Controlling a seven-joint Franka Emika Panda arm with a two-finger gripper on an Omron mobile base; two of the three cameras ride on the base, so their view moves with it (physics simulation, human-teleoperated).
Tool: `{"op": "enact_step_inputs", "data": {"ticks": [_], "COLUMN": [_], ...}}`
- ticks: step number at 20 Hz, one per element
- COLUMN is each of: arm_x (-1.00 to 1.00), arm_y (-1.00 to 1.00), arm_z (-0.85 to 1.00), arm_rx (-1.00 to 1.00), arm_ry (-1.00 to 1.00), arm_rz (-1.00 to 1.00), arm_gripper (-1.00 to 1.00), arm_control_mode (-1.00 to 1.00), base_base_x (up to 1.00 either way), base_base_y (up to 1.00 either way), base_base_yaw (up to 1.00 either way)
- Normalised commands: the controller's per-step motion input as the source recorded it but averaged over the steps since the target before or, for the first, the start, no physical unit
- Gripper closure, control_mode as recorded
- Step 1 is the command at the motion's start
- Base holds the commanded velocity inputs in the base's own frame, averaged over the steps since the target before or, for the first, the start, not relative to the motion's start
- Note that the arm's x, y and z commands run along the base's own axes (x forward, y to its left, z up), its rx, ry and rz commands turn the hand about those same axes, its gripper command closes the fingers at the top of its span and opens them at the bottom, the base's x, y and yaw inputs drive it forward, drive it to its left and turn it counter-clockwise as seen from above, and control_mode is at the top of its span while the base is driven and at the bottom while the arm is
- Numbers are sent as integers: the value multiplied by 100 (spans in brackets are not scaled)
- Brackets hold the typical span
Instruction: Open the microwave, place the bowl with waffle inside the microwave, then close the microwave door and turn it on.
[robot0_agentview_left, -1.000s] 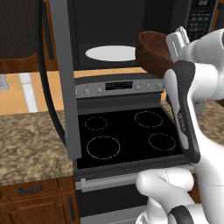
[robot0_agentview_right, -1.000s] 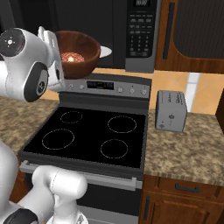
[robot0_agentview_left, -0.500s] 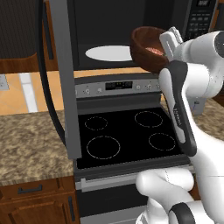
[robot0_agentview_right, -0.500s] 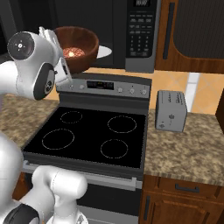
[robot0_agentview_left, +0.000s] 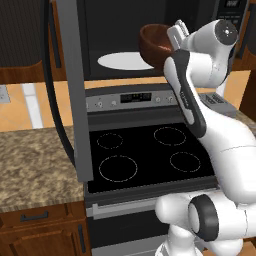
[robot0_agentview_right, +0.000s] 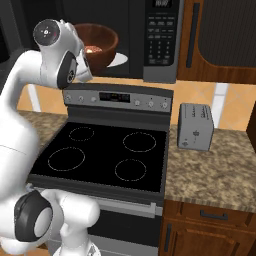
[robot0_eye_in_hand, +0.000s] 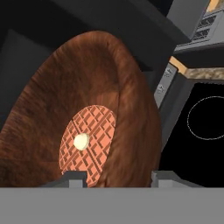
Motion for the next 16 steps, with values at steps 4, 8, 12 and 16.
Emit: {"op": "enact_step_inputs", "data": {"ticks": [4,8,12,16], "arm_x": [91,65,53,60], "arm_y": [33,42,18,2], "arm_z": [-5,-18,-24,-16], "arm_rx": [-2,-5,-4,0], "arm_ry": [2,0,0,0], "arm_rz": [5,12,14,11], "arm_gripper": [100,100,100,100], "arm_control_mode": [-100,-100,-100,-100], "base_base_x": [0,0,0,0], "base_base_y": [0,0,0,0], "base_base_yaw": [0,0,0,0]}}
